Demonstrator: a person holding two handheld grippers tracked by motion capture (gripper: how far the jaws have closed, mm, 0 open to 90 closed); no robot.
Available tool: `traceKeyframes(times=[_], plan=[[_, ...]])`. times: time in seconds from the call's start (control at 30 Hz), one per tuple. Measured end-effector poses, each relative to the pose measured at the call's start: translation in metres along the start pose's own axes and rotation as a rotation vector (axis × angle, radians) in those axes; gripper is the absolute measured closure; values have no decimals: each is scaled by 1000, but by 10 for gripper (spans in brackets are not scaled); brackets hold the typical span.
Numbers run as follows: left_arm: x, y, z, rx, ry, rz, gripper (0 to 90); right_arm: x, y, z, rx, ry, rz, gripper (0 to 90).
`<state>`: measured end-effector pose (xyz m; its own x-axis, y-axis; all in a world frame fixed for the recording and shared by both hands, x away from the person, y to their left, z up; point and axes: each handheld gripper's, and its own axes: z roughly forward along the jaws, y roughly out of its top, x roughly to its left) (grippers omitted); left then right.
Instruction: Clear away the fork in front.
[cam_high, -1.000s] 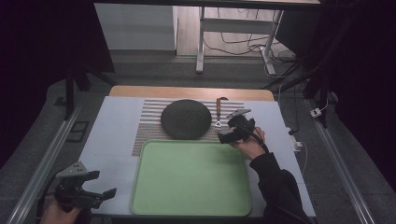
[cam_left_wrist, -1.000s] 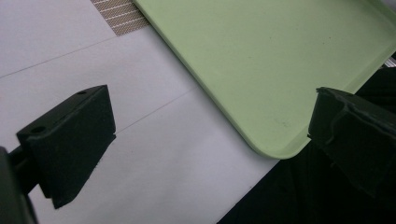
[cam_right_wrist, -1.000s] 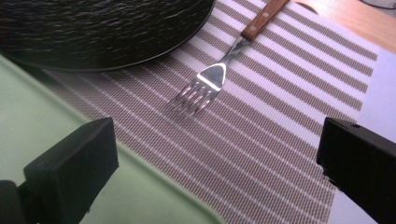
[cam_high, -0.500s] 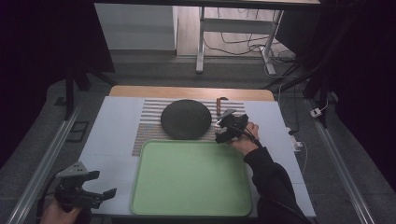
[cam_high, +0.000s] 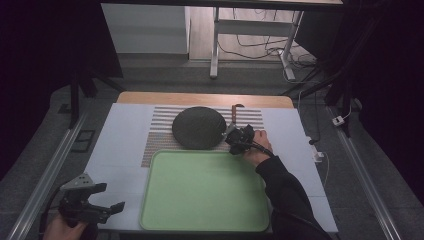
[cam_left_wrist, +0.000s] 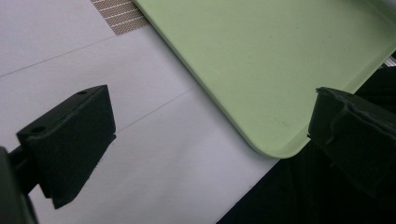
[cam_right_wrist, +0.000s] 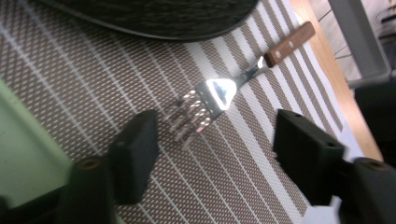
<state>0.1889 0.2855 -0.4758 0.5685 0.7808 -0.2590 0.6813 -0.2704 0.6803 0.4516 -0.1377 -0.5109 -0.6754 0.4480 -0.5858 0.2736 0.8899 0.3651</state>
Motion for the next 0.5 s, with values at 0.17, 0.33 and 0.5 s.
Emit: traceKeyframes(times=[0.17, 0.33, 0.5], plan=[[0, 0, 0, 0, 0, 1, 7, 12, 4, 0, 14, -46, -145, 571], [0, 0, 0, 1, 0, 0, 7, 20, 4, 1, 22, -63, -238, 714], [0, 0, 0, 1, 0, 1, 7, 28, 1, 3, 38, -91, -305, 852]])
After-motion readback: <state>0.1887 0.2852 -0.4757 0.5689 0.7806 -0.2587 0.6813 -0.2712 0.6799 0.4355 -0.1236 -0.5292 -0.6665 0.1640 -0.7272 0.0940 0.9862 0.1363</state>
